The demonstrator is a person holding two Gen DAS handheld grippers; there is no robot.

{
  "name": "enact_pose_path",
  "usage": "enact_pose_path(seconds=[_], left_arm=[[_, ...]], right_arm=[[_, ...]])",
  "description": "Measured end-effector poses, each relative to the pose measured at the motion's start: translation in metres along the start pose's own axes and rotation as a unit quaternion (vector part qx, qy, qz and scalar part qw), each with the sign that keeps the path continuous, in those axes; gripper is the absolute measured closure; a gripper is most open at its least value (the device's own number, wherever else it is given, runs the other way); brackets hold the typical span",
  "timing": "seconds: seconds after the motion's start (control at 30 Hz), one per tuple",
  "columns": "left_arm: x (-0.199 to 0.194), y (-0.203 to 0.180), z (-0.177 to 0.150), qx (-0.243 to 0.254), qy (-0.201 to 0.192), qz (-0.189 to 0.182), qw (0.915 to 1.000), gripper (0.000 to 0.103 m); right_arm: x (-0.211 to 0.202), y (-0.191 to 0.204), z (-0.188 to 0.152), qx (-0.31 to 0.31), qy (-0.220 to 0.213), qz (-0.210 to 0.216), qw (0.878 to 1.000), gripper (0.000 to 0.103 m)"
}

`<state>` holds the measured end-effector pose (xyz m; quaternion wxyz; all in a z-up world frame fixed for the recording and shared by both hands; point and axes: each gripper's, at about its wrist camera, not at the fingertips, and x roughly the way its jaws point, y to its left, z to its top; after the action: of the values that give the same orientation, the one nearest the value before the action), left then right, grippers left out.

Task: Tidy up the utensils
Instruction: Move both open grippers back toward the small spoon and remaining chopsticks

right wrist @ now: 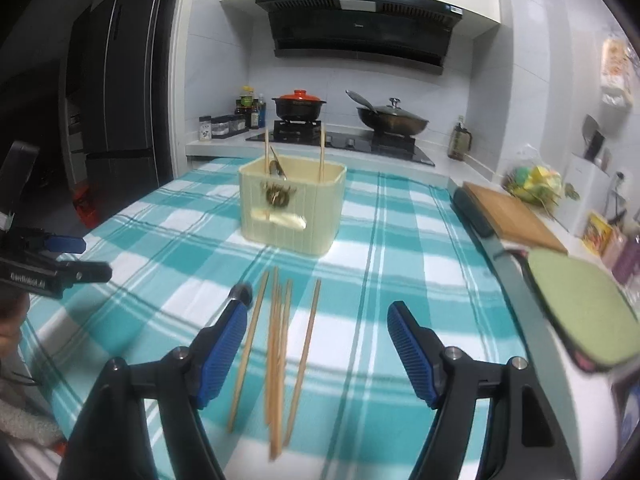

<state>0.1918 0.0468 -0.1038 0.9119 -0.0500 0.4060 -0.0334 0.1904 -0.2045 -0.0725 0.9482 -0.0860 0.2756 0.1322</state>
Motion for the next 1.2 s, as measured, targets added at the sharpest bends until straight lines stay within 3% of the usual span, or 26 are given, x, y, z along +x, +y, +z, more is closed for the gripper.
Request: enact_pose_path(seconds=[0.17, 0.3, 0.77, 1.2], left_arm=[[0.003, -0.012, -0.013, 0.007, 0.008, 0.009, 0.9999, 0.006], [0.001, -0.014, -0.018, 0.006, 0.005, 0.019, 0.9998, 0.006], [0.008, -0.015, -0.026, 0.015, 0.01, 0.055, 0.9983, 0.006], [0.027, -0.017, -0.036, 0.016, 0.035, 0.043, 0.9983, 0.006]], right_arm=[[0.002, 0.02, -0.041, -0.01, 0.035, -0.004, 0.999, 0.029], [0.0, 0.026, -0.057, -0.001, 0.034, -0.003, 0.999, 0.029], [0.006, 0.028, -0.068, 0.024, 0.044, 0.007, 0.999, 0.029], [0.012, 0.014, -0.072, 0.06, 0.053, -0.006, 0.997, 0.029]])
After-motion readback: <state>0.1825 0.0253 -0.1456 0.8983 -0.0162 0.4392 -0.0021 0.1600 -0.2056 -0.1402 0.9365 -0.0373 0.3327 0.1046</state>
